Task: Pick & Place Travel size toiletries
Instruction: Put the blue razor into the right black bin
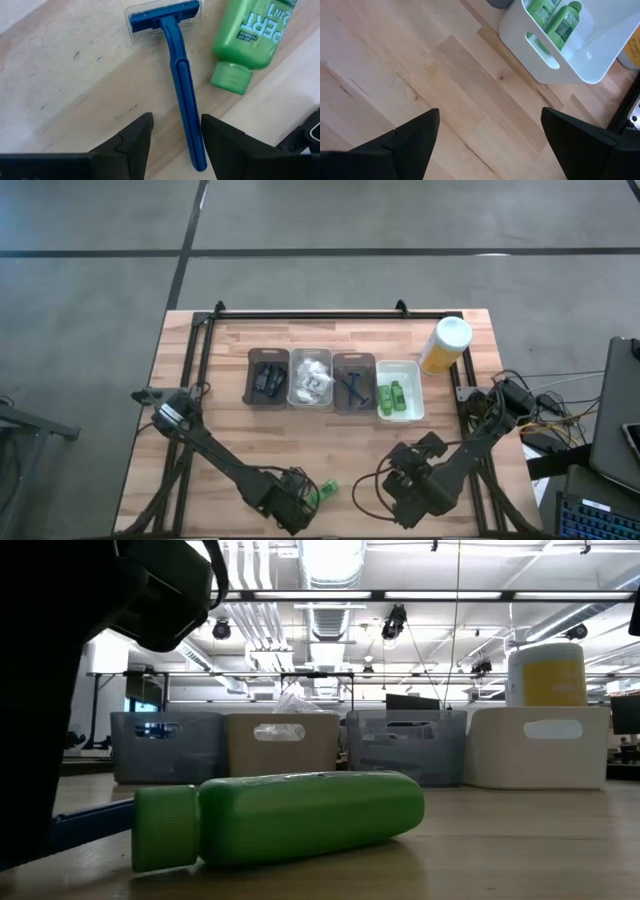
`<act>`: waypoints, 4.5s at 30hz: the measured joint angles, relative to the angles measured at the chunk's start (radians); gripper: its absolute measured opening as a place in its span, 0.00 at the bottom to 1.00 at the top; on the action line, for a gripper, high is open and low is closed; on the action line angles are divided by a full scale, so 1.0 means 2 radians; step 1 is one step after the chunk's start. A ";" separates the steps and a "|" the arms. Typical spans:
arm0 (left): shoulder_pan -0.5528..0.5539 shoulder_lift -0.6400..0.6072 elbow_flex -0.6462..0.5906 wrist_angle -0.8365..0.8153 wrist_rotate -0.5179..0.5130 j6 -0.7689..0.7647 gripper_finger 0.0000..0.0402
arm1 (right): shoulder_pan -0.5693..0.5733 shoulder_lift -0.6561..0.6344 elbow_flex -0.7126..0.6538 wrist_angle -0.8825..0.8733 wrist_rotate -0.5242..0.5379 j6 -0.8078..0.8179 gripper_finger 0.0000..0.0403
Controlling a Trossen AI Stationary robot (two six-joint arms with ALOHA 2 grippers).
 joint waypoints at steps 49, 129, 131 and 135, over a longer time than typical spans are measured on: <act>0.085 -0.238 -0.015 0.122 -0.317 0.440 0.07 | -0.025 -0.221 -0.002 0.274 0.194 -0.275 0.63; 0.374 -0.310 -0.036 0.177 0.110 0.769 0.54 | -0.273 -0.214 -0.001 0.424 0.144 -0.545 0.08; 0.374 -0.311 -0.040 0.123 0.086 0.776 0.61 | -0.288 -0.216 -0.001 0.392 0.142 -0.509 0.08; 0.374 -0.311 -0.043 0.046 0.060 0.781 0.69 | -0.340 -0.215 -0.002 0.303 0.073 -0.414 0.08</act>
